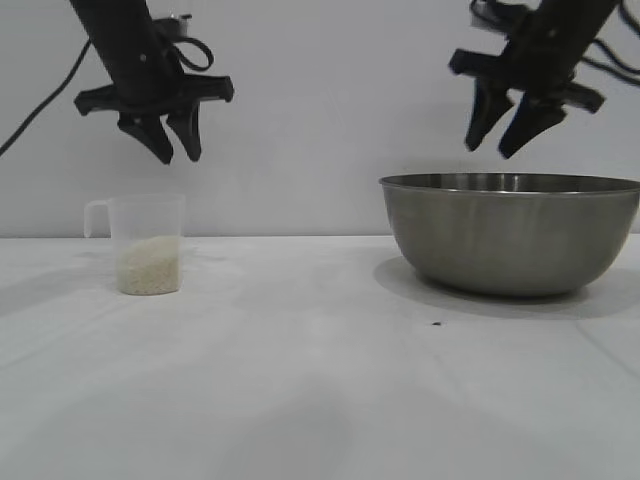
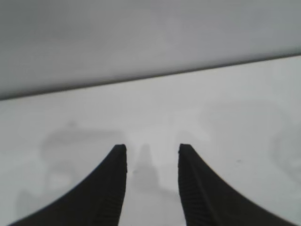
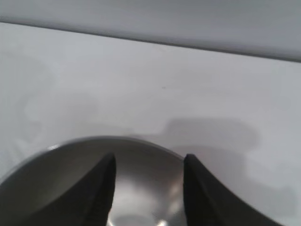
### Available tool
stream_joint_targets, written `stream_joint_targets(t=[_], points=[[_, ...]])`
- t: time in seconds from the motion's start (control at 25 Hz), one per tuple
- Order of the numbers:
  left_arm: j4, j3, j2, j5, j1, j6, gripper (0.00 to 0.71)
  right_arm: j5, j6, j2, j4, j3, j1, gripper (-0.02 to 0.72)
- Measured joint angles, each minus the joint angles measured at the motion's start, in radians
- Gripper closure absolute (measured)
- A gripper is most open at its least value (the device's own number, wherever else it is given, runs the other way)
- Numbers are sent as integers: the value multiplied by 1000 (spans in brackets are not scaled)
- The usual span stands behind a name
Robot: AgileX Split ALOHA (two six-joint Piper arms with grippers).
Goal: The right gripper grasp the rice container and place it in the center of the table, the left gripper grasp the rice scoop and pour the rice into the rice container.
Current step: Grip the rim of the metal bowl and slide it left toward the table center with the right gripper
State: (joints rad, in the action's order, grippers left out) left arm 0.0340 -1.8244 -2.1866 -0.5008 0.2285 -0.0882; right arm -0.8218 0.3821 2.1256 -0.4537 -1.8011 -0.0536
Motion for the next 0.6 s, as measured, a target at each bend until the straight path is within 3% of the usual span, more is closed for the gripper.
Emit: stream_joint_targets(t=[0.12,0.32,0.6], points=[[0,-2,15,0,0,0,488,-105,0,-34,27,-2,49,380],[0,-2,15,-2,0,0,488,-305,-8,-42,141,-3,72,380],[0,-2,15,-14,0,0,488,-359,-55,-17,221,-3,71,380]])
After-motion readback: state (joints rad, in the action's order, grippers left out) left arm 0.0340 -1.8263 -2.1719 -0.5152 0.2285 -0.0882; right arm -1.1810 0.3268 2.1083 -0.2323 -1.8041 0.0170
